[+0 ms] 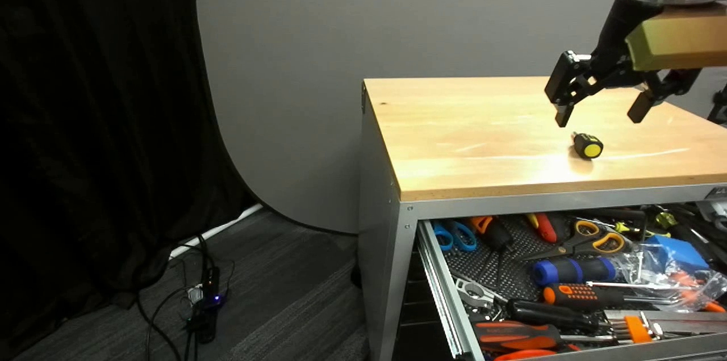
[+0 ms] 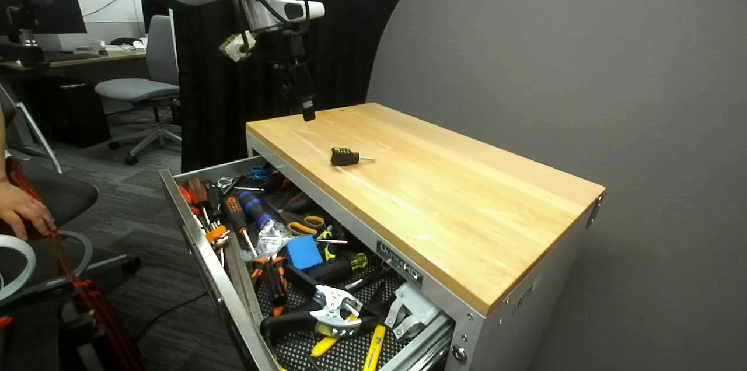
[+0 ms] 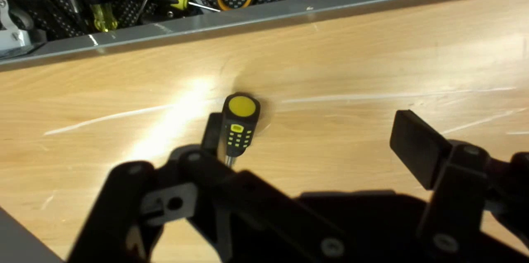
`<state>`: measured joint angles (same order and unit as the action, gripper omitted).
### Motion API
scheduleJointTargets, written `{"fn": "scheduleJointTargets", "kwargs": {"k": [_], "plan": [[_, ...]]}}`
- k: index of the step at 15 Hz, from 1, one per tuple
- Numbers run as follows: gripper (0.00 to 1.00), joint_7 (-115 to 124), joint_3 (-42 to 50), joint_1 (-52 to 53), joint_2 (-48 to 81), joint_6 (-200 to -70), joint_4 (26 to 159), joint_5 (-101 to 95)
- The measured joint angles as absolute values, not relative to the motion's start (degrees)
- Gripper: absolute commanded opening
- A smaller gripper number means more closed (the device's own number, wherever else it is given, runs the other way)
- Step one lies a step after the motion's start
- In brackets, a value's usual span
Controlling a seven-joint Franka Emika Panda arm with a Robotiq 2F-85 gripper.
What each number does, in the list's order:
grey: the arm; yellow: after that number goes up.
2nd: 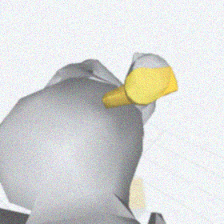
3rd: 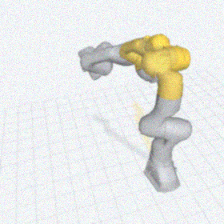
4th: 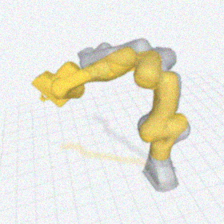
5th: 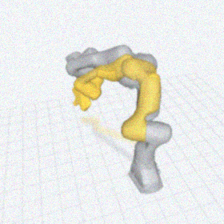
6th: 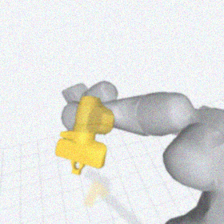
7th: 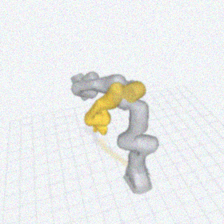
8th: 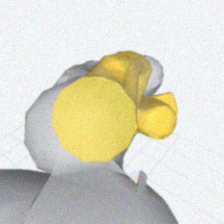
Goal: Put the screwdriver in the drawer and close it
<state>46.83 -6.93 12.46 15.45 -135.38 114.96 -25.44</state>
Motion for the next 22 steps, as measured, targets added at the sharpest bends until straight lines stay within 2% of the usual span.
{"fn": "scheduleJointTargets", "kwargs": {"k": [11, 22], "plan": [[1.0, 65.6, -1.9, 16.5, 18.8, -136.6, 112.9, -38.6], [1.0, 65.7, -1.0, 16.1, 24.6, -136.1, 108.9, -36.5]]}}
